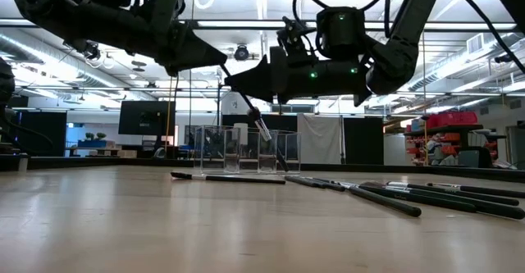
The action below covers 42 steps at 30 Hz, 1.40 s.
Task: Put items in baskets/containers
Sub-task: Put the black eyeshadow brush into the transparent organizer
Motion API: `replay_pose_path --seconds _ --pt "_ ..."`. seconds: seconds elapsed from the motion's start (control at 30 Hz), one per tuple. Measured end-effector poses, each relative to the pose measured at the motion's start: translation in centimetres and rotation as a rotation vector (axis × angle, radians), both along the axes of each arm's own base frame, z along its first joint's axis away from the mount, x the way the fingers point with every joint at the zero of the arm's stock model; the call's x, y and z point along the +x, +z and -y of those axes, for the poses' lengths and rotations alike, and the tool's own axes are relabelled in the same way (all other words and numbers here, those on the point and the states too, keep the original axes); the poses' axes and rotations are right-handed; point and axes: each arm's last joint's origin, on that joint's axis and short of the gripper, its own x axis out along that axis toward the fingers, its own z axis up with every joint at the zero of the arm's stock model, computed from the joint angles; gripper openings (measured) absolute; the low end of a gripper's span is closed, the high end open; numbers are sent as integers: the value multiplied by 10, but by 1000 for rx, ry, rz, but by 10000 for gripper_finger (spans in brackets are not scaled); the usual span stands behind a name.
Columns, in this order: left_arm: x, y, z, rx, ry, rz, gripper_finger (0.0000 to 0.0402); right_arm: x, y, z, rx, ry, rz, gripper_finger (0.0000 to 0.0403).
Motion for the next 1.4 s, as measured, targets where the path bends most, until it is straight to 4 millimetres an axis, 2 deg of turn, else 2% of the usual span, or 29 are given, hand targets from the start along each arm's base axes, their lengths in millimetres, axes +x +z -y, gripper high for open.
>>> replay_pose_path --seconds 0.13,0.37,0.63,0.8,1.03,1.27,1.4 --pt "0 0 0 2 7 1 18 0 -4 0 -6 -3 -41 234" --pt "-1 0 -3 16 87 0 33 0 -5 -1 -2 36 -49 235" --pt "-1 0 -4 52 138 -14 20 0 -7 -2 21 49 -78 236" --pt "-3 -4 -4 55 137 -64 34 -1 -13 0 -25 -24 -140 236" --pt "-3 -8 -4 57 136 -100 21 -2 -10 2 -85 -58 -147 236" --pt "-12 7 -4 27 139 -36 34 -4 0 2 -90 -82 -133 236" --pt "-22 14 -4 0 117 -41 27 -4 -1 2 -89 -83 -140 236"
